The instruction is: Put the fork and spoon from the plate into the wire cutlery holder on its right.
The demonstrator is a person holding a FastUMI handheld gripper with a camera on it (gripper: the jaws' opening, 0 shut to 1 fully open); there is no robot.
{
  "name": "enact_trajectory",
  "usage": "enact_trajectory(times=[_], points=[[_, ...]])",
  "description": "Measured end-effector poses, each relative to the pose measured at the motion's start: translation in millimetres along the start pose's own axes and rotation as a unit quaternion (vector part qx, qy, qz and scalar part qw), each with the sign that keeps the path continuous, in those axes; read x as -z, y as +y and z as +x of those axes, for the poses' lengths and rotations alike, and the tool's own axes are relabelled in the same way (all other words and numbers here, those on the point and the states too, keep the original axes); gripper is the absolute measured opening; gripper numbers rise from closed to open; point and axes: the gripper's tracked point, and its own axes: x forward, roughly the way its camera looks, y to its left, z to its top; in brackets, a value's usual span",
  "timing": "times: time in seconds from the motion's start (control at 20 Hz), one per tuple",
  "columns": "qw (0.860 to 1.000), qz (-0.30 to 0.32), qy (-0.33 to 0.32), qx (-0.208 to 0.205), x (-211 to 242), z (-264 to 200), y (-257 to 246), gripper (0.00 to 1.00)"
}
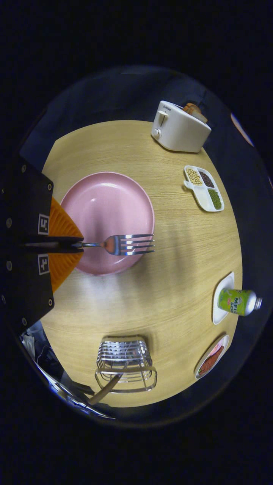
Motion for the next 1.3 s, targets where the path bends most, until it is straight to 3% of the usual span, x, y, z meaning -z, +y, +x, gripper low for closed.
enact_trajectory(times=[0.3, 0.6, 1.3], points=[[1.0, -0.006, 0.005, 0.03, -12.9, -49.4, -97.7, 0.04], [0.999, -0.004, 0.027, 0.037, -21.0, -64.2, -146.8, 0.04], [0.986, -0.053, 0.157, 0.025, -4.0, -49.8, -181.0, 0.07]])
